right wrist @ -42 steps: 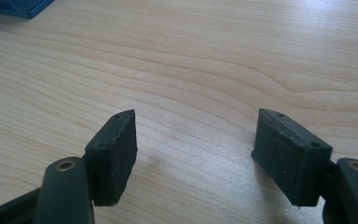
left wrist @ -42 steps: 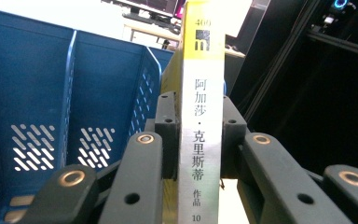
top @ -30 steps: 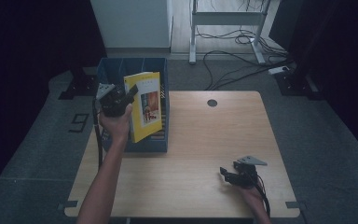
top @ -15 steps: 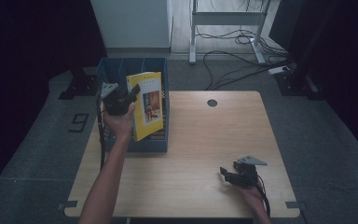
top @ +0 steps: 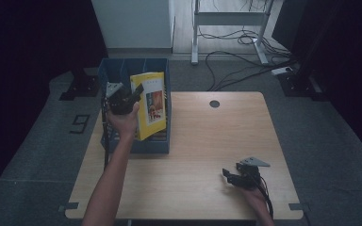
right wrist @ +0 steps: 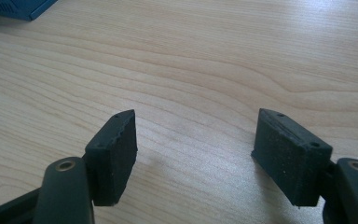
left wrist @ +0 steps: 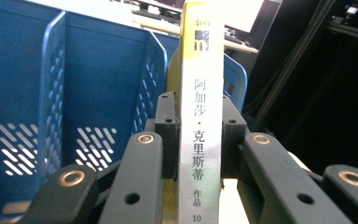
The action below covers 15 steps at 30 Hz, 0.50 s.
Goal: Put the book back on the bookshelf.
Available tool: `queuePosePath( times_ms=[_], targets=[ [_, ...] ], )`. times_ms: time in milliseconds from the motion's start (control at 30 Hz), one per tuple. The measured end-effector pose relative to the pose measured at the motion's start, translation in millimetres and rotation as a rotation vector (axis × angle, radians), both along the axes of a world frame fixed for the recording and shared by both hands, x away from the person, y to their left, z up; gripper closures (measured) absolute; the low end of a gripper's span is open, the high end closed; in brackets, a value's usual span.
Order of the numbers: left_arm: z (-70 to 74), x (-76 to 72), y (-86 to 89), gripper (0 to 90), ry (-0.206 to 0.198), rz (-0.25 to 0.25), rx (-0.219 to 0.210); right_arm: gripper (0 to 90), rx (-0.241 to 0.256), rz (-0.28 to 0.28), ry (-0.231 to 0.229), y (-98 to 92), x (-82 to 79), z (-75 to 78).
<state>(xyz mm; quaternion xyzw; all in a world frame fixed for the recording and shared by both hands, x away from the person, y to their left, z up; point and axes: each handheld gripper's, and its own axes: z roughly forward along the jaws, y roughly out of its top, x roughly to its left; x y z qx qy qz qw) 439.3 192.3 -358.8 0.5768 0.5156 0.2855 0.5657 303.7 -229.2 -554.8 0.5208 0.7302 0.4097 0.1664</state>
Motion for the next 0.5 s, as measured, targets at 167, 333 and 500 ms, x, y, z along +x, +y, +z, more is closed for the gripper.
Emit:
queuePosePath(
  times_ms=[167, 333, 500],
  targets=[
    [-2.2, 3.9, -1.5, 75.4, 0.005, 0.003, 0.001, 29.2, 0.003, -0.001, 0.003, -0.1, -0.1, 0.1],
    [-4.7, 7.6, -4.9, 75.4, 0.004, 0.004, 0.002, 29.2, 0.003, 0.000, 0.001, -0.4, 0.0, 0.0],
    [-7.3, 11.1, -8.3, 75.5, -0.013, 0.023, 0.005, 29.2, 0.004, -0.001, 0.002, -0.3, 0.0, 0.0]
  ],
)
